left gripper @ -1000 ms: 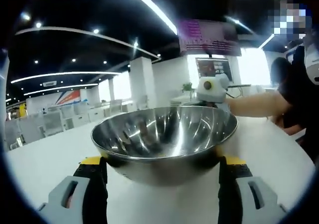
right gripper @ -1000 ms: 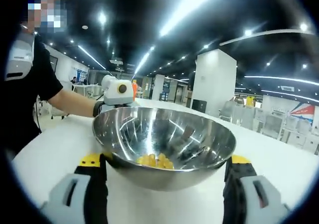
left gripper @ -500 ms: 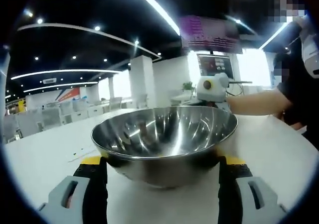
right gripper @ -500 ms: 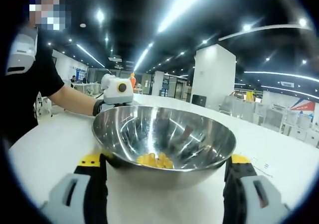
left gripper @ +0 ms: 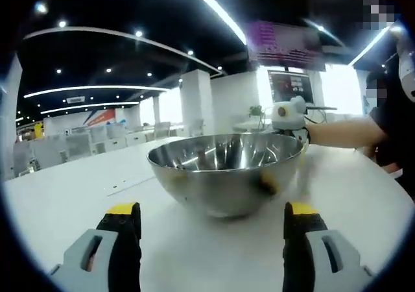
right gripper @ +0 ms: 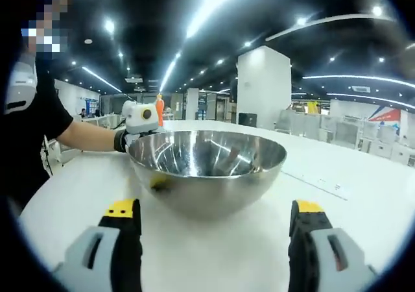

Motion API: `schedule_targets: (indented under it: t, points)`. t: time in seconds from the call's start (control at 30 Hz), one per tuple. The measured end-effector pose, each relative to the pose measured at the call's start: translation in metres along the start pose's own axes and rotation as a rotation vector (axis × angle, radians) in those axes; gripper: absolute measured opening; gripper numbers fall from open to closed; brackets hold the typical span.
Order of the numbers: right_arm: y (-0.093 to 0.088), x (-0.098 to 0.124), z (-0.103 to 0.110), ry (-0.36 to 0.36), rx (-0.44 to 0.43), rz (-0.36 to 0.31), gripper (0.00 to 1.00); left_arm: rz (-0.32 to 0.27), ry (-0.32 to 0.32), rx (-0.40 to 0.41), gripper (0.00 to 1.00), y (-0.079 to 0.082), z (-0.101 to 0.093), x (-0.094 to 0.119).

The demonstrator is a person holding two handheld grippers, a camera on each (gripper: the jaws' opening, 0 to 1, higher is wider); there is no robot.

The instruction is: Pick up the QQ candy scattered on the table and place it into the stainless steel bowl on the table

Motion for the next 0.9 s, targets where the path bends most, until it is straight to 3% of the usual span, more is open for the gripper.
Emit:
schedule_targets:
  t: [0.1, 0.23, 0.43, 0.53, 0.67, 0.9]
  points:
    - [0.007, 0.024, 0.014, -0.028, -0.020, -0.008, 0.89, 0.027, 0.077, -0.007, 0.91, 0.007, -0.006, 0.026]
    - [0.020, 0.055, 0.043, -0.057, -0.046, -0.029, 0.81, 0.071, 0.081, -0.021, 0.91, 0.026, -0.041, 0.066]
    - [0.038, 0.103, 0.114, -0.044, -0.028, -0.087, 0.76, 0.096, 0.080, -0.058, 0.94, 0.058, -0.087, 0.114]
    - [0.038, 0.118, 0.138, -0.072, 0.002, -0.066, 0.73, 0.132, 0.099, -0.053, 0.95, 0.063, -0.105, 0.132]
    - [0.025, 0.141, 0.166, -0.160, 0.002, 0.029, 0.73, 0.183, 0.113, -0.054, 0.95, 0.070, -0.131, 0.158]
    - [0.034, 0.171, 0.204, -0.193, -0.010, 0.002, 0.74, 0.162, 0.170, -0.065, 0.95, 0.092, -0.153, 0.190]
Point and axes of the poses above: the point that each gripper's makers call its tool centre point, and the gripper's own axes: x roughly backward along the fingers, z roughly to its left, y roughly out of its top, the point moved 4 cm from there along x, roughly backward along the fingers, and after that the axes turned 9 degrees about -x, right-handed, at the moved point
